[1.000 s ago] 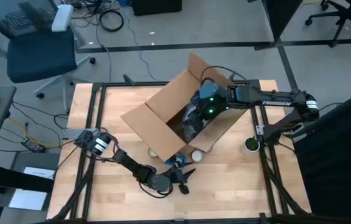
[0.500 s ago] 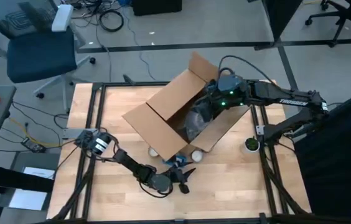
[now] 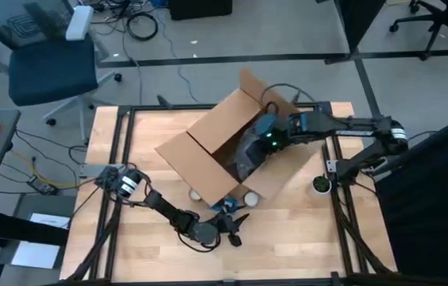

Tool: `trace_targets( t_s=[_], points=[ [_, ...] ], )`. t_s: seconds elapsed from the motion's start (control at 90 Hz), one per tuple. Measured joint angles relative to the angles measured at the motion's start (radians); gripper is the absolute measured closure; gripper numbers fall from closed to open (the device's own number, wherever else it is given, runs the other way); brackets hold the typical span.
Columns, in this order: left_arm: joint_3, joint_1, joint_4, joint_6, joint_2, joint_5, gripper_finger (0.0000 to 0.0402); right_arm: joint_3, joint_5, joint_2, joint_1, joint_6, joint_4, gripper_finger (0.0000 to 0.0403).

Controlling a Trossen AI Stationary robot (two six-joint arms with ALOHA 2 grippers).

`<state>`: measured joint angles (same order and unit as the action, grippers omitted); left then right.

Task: Wrap mug
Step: Put the wrapped purple mug into the box

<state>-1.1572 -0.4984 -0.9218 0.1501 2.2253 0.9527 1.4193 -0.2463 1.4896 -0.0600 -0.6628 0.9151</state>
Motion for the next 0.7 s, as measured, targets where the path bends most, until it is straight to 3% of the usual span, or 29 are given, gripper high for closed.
trace_targets(
  t_s=[0.278,0.456,0.7],
  points=[
    [0.000,0.001,0.018,-0.004,0.000,0.005,0.0273,-0.001,-0.028,0.096,0.024,0.036,-0.169,0.0248],
    [0.000,0.001,0.029,-0.005,0.000,0.019,0.0273,0.011,-0.044,0.000,0.084,0.132,-0.348,0.0248],
    [0.000,0.000,0.035,-0.012,0.000,0.025,0.0273,0.019,-0.230,-0.153,0.175,0.194,-0.283,0.0248]
  ],
)
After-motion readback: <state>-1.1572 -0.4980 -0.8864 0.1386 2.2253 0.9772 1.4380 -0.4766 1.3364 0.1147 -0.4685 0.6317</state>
